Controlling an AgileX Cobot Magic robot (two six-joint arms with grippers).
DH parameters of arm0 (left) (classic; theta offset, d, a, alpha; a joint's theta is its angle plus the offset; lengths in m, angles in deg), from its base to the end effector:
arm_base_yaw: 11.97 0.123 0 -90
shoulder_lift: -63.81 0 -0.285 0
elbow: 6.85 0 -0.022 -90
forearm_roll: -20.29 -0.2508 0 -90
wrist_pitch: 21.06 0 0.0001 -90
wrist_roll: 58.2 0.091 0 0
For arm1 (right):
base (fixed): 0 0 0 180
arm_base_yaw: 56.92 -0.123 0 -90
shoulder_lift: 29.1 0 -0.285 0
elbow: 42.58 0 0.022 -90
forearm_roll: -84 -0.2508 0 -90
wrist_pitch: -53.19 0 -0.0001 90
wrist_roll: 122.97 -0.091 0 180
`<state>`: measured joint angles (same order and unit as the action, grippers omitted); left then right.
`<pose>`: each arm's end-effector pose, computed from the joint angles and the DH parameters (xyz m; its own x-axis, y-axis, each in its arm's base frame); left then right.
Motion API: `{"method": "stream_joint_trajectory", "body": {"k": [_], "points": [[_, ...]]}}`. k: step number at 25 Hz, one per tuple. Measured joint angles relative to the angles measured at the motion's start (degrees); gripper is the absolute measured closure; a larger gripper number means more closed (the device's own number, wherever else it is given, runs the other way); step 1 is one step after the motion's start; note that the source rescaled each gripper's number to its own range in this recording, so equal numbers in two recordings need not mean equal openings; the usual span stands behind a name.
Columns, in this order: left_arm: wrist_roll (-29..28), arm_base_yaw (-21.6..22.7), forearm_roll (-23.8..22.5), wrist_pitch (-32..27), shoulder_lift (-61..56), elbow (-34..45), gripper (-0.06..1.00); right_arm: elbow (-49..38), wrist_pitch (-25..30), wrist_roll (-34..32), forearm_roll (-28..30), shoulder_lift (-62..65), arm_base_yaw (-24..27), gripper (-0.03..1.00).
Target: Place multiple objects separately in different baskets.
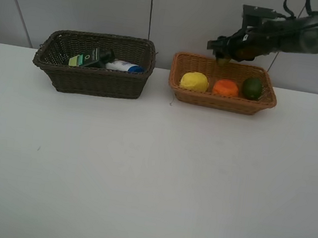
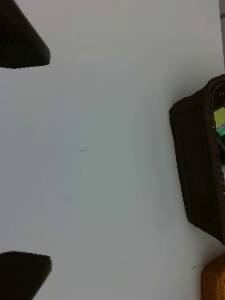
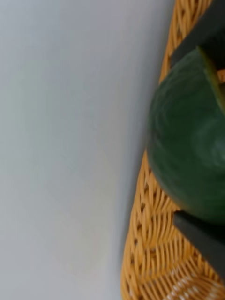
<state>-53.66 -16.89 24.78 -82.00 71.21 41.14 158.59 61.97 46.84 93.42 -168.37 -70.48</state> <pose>-0.0078 -0.0056 0.2800 -0.4343 0.0785 -0.8973 0.1647 0.9863 0.0066 0.5064 0.1198 0.1557 -0.5851 -0.1253 -0.8012 -0.2060 0.9786 -0.0027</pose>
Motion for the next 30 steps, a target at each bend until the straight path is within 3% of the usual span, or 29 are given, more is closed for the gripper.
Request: {"method": "stream_joint_trajectory", "body": {"k": [4, 6, 14, 20, 25, 30], "points": [[0.0, 0.0, 0.0, 0.0, 0.0, 0.0, -0.06, 0.0, -0.17, 0.03, 0.13, -0.62, 0.43, 0.07], [0.0, 0.0, 0.0, 0.0, 0.0, 0.0, -0.06, 0.0, 1.21, 0.1, 0.25, -0.36, 0.44, 0.01], [0.0, 0.0, 0.0, 0.0, 0.0, 0.0, -0.06, -0.06, 11.01, 0.1, -0.35, 6.97, 1.26, -0.02], [0.0, 0.0, 0.0, 0.0, 0.0, 0.0, -0.06, -1.83, 16.11, -1.36, -0.85, 16.54, 5.63, -0.02], [0.0, 0.0, 0.0, 0.0, 0.0, 0.0, -0.06, -11.75, 15.59, -4.3, -0.91, 26.36, 9.37, -0.03], [0.0, 0.0, 0.0, 0.0, 0.0, 0.0, -0.06, -25.09, 14.8, -5.53, -1.82, 39.16, 9.81, -0.03]]}}
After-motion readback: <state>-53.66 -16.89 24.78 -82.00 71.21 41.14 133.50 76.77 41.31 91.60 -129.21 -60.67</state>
